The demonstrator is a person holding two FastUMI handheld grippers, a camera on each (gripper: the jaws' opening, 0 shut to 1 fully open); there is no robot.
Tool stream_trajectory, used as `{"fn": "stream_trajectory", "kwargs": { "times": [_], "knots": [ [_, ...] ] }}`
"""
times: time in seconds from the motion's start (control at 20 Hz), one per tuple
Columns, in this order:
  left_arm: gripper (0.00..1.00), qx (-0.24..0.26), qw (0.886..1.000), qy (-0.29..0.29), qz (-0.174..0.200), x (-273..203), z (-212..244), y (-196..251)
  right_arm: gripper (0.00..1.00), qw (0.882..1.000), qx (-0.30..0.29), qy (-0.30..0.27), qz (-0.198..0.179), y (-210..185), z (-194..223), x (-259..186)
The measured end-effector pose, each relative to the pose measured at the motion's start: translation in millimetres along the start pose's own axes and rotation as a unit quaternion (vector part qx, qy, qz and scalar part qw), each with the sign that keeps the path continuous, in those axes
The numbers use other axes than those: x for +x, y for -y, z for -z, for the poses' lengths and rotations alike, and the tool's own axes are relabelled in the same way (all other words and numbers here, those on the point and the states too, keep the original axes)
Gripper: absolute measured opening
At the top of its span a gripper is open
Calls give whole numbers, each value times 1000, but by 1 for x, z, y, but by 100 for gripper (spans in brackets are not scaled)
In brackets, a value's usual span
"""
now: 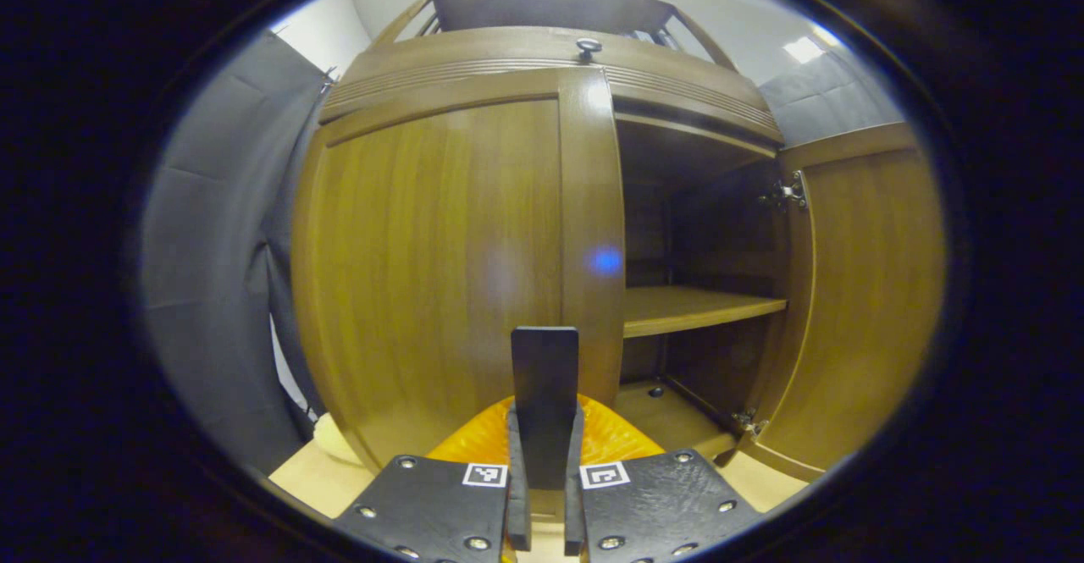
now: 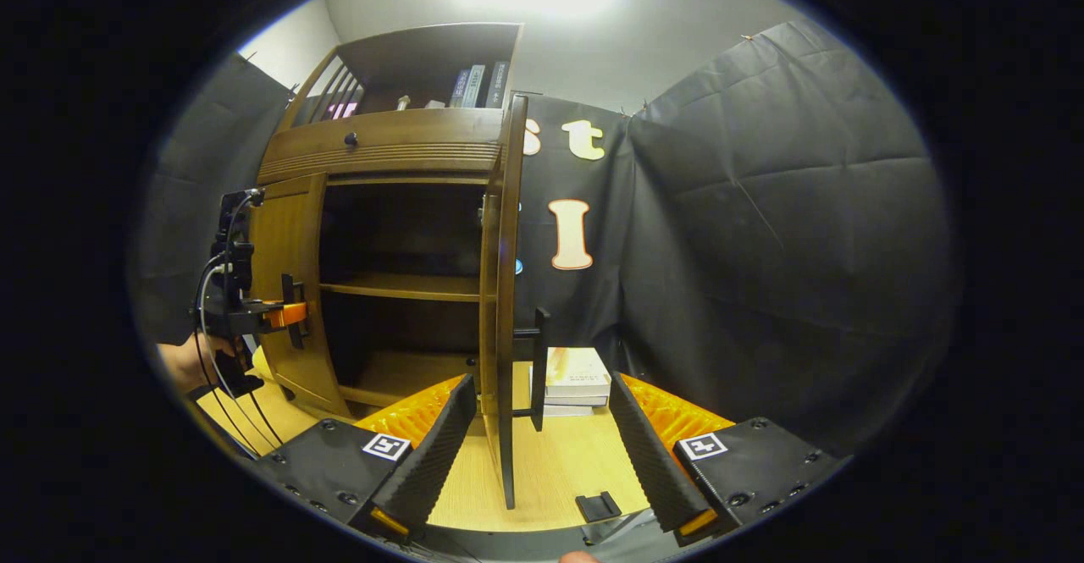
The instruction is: Open the right door of the double-door shoe cabinet with the right hand, and open the left door with the left hand.
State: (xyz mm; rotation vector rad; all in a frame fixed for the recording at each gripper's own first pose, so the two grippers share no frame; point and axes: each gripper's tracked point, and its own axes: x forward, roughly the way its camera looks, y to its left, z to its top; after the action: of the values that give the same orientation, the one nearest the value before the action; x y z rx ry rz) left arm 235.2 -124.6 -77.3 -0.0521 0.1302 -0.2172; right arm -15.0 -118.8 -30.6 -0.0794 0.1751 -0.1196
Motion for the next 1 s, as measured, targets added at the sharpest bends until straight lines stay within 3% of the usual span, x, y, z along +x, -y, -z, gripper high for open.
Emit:
{"fn": "stream_trajectory", "kwargs": {
  "times": [0.7,1.0],
  "knots": [
    [17,3,996,-9,-87,-127,4,-75,99,995,5,22,-101,-22,1,-22],
    [17,14,997,-11,-76,-143,4,-96,96,992,17,22,-120,-53,-2,-23]
  ]
}}
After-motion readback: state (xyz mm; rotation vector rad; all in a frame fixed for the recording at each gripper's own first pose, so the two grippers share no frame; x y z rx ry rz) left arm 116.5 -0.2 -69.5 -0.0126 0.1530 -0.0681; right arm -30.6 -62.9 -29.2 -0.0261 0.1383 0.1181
